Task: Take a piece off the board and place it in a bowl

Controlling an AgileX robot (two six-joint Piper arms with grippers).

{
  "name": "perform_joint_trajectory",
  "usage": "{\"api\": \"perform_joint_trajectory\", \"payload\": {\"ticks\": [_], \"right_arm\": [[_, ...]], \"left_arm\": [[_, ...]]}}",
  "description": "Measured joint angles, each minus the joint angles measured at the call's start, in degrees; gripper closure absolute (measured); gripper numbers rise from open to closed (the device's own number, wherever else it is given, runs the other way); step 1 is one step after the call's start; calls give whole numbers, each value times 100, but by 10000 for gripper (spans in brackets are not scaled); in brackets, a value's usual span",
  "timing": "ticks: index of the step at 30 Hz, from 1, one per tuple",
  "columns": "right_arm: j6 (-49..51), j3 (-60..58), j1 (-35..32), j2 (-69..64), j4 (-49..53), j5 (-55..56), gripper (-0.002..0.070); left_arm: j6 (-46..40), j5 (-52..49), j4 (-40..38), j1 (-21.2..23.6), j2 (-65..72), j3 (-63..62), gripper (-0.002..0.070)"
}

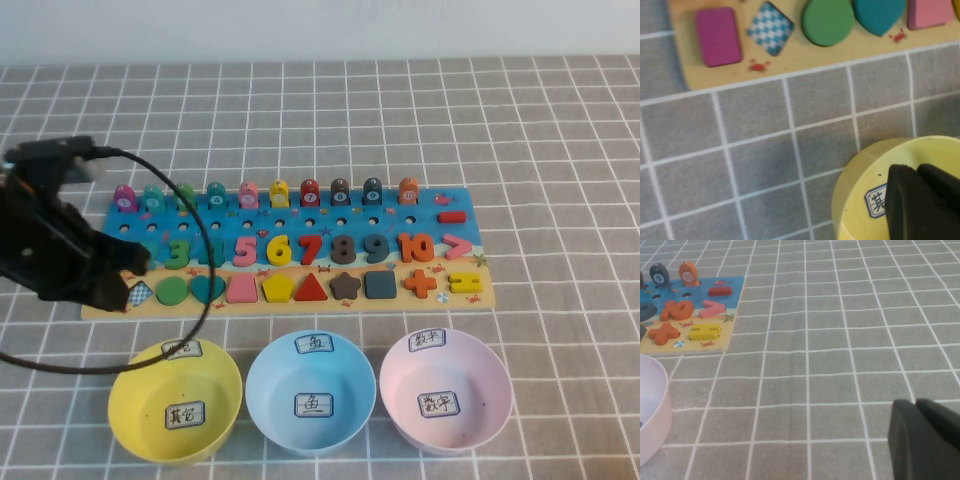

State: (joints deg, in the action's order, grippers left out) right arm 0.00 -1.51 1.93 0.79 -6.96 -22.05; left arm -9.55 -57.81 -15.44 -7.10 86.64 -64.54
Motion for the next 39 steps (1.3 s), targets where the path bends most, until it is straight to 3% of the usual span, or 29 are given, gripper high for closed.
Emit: {"api": "perform_joint_trajectory", "payload": {"ticks": [11,20,39], "right_arm": [[0,0,0,0,0,0,694],[0,0,0,0,0,0,694],[0,0,0,0,0,0,694]], "left_arm": [[-101,-119,665,-194,568,-586,650],[212,-281,1080,-194,1003,-834,358],[986,387,1841,-194,1621,-842,332]]}}
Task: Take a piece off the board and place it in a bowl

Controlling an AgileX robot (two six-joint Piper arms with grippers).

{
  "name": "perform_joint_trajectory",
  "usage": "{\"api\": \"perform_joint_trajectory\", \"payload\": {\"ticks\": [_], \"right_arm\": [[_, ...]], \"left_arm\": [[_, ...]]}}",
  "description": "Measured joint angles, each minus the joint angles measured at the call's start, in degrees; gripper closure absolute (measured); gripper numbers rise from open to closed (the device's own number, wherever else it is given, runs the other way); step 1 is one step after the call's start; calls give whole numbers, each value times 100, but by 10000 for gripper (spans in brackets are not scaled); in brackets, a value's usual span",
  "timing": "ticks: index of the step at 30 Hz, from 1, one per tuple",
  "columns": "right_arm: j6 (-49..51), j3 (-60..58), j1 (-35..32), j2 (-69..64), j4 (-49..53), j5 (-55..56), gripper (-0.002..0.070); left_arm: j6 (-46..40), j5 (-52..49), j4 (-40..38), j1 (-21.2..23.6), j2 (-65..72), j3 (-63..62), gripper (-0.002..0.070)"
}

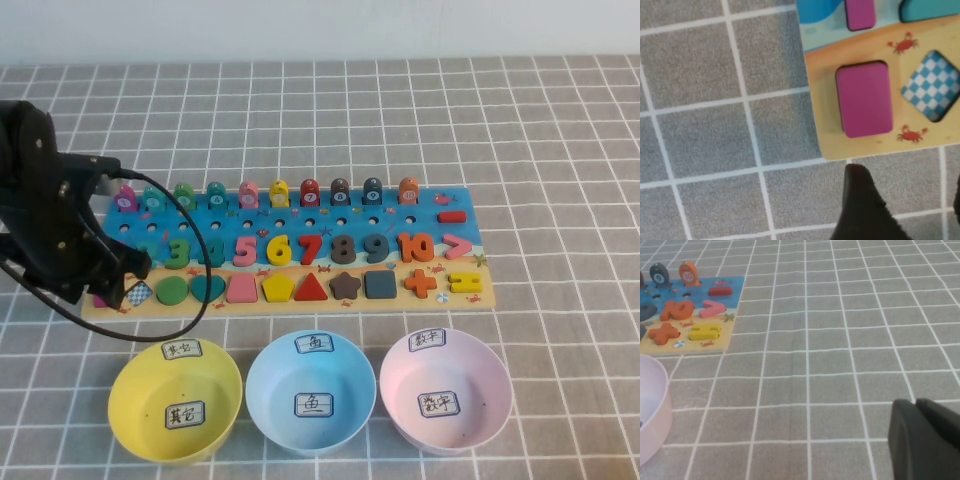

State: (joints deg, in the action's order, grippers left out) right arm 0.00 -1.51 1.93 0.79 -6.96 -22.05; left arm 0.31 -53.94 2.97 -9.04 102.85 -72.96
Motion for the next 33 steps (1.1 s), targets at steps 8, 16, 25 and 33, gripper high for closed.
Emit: {"api": "perform_joint_trajectory", "payload": {"ticks": [8,16,25,33], "right_arm": [[0,0,0,0,0,0,694],[0,0,0,0,0,0,694],[0,0,0,0,0,0,694],[0,0,0,0,0,0,694]], "left_arm": [[34,-100,36,35,414,-402,332],[230,-710,44,35,886,-1162,332],[246,-964,44,126,1122,-1313,332],[268,-859,44,165,1157,-1313,332]]}}
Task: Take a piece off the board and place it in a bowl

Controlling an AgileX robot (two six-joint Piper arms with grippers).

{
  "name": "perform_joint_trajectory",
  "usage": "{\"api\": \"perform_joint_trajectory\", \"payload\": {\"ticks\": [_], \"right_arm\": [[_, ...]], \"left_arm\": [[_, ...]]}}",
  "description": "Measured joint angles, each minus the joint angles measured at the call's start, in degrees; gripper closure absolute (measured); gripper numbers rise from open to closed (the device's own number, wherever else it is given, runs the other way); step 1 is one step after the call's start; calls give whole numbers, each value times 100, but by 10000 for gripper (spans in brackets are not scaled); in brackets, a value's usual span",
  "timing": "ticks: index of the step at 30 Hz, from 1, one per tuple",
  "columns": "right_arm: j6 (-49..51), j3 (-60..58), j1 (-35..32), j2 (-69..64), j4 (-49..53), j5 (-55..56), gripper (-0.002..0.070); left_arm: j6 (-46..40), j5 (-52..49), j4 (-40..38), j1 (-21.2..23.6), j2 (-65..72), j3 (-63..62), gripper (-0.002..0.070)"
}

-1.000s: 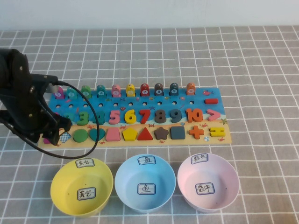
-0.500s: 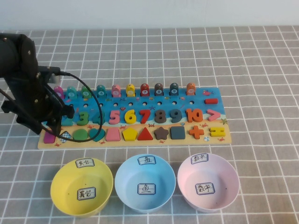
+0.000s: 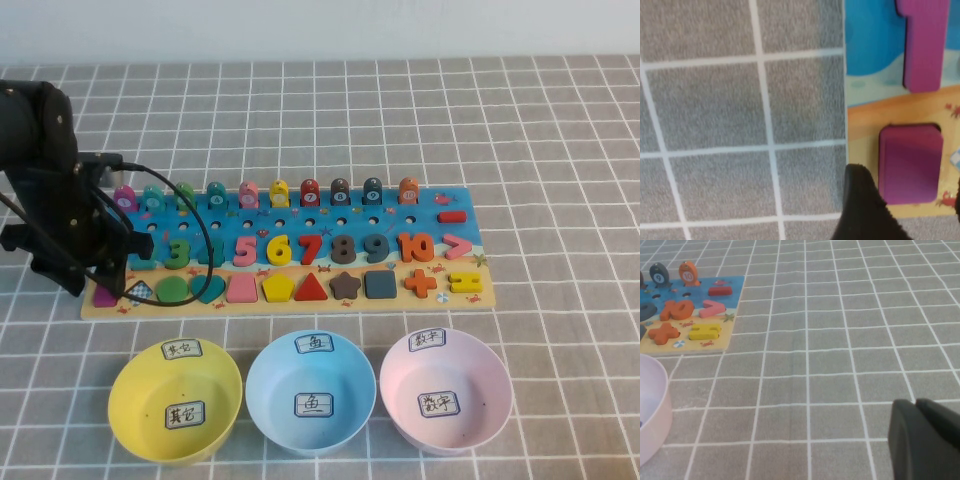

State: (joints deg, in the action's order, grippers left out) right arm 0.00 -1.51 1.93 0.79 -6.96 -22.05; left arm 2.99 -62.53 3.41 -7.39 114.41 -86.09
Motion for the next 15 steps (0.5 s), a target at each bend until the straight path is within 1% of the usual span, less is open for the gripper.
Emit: {"api": "perform_joint_trajectory", "payload": {"ticks": [15], "right_arm": [[0,0,0,0,0,0,694]], "left_arm": [[0,159,-54,0,170,0,332]]}}
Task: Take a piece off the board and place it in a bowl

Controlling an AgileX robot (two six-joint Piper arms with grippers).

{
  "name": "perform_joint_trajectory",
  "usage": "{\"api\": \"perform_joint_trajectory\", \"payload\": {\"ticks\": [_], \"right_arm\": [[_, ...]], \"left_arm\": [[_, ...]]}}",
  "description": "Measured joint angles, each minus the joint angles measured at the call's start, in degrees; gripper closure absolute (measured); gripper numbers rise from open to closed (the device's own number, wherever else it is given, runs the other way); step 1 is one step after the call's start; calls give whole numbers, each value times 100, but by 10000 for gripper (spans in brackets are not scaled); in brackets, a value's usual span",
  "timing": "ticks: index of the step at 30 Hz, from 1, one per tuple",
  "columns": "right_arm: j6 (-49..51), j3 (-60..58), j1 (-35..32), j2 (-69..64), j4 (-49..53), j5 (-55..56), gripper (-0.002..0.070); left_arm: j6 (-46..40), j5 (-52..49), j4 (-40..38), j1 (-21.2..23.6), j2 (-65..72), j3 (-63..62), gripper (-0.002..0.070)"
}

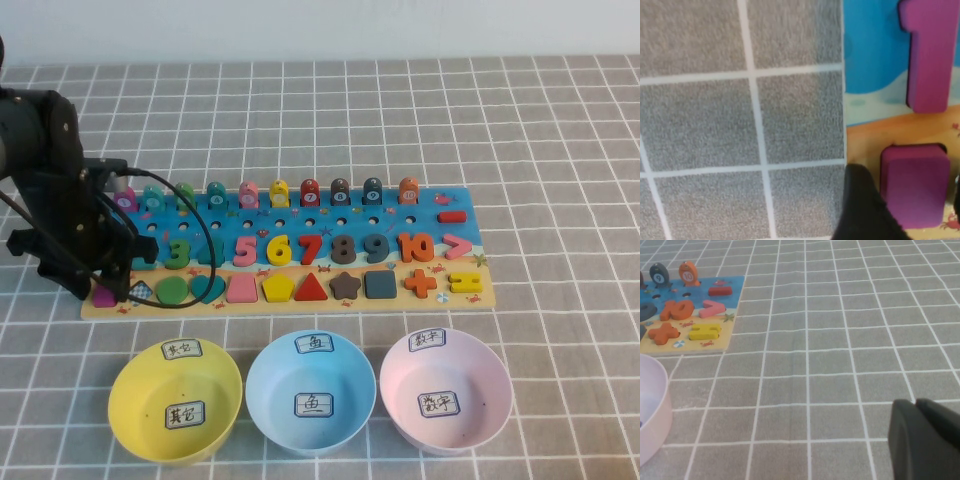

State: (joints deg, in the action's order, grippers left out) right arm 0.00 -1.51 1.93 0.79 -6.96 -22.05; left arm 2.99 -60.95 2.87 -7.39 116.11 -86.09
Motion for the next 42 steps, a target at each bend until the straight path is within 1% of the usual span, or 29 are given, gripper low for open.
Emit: {"api": "perform_joint_trajectory", "payload": {"ticks": [7,9,14,29,42], "right_arm": [[0,0,0,0,0,0,694],[0,0,0,0,0,0,694],[0,0,0,0,0,0,694],[0,0,0,0,0,0,694],[0,0,0,0,0,0,694]], "left_arm": [[0,13,-8,0,10,-3,337],[0,13,-24,0,10,-3,368],[12,13,-44,0,20,-15,489],[22,2,-44,0,-5,-25,489],[22,-98,-35,0,-368,-25,489]]}}
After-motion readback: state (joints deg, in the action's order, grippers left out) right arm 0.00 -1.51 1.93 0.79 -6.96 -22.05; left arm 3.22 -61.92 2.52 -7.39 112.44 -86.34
